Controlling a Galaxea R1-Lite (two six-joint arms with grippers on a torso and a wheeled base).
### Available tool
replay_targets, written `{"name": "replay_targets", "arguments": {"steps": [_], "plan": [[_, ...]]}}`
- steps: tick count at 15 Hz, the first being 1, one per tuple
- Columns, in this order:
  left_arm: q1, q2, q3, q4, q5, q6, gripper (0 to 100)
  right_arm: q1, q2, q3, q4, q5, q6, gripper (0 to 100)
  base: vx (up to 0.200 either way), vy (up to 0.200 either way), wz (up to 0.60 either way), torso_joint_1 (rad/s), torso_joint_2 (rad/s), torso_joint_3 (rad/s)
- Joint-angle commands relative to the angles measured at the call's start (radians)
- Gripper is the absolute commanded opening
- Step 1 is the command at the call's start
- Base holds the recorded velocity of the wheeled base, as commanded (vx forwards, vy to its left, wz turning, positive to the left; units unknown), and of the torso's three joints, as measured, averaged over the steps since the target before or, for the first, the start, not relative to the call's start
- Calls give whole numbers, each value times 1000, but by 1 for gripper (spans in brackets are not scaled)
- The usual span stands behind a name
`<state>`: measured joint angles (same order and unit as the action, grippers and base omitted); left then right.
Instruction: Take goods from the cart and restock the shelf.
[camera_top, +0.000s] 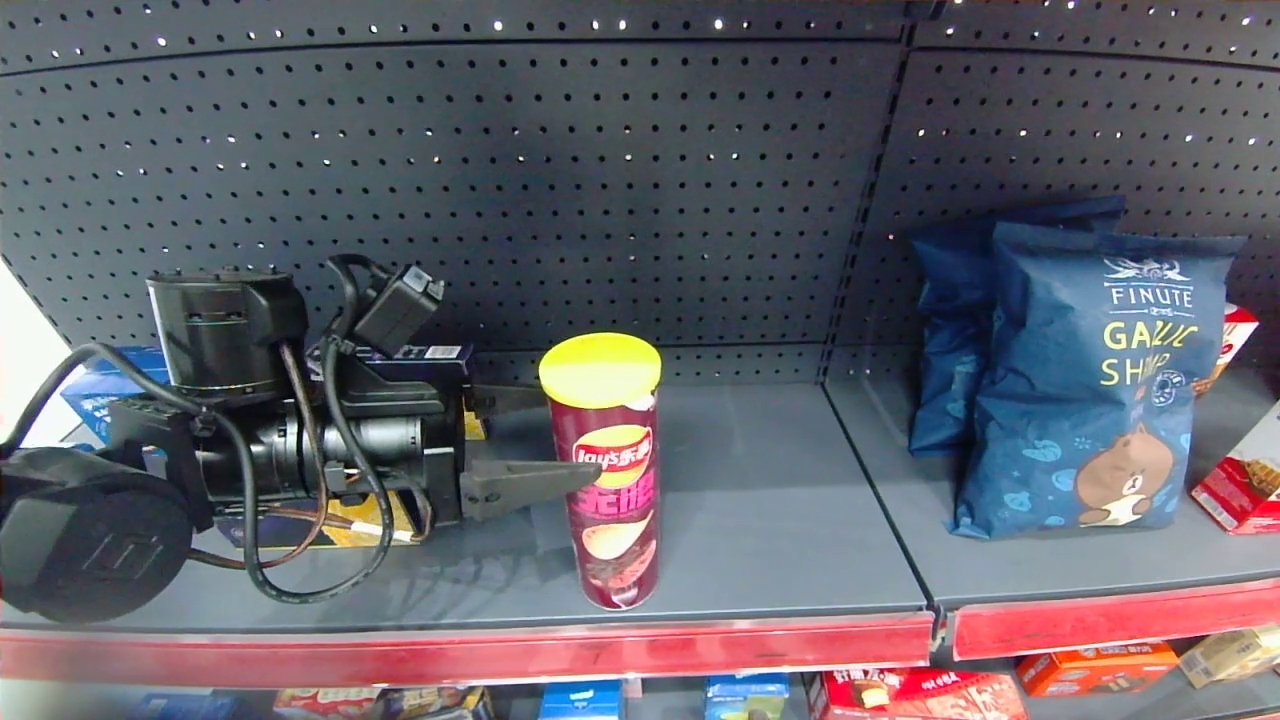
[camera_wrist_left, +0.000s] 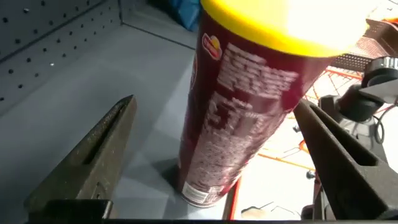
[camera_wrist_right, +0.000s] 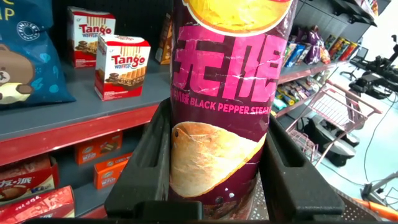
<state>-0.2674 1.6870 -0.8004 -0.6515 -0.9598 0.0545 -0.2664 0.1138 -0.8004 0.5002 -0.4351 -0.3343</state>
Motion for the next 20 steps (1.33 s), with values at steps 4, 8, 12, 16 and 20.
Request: {"name": "replay_targets", "arguments": {"steps": [4,8,12,16,20], "plan": [[1,-47,37,0,-2,-1,100,-1,1,0,0,-1,0,0,0,0,0,0,0,0],[1,-90,46,0,0,-1,100,-1,0,0,0,-1,0,0,0,0,0,0,0,0],[7,-135,69,0,1,-1,100,1,0,0,0,1,0,0,0,0,0,0,0,0],[53,-260,93,1,1,-7,100,1,-2,0,0,3,0,0,0,0,0,0,0,0],[166,-526,115,7,168,-134,100,1,-14,3,26,4,0,0,0,0,0,0,0,0]]}}
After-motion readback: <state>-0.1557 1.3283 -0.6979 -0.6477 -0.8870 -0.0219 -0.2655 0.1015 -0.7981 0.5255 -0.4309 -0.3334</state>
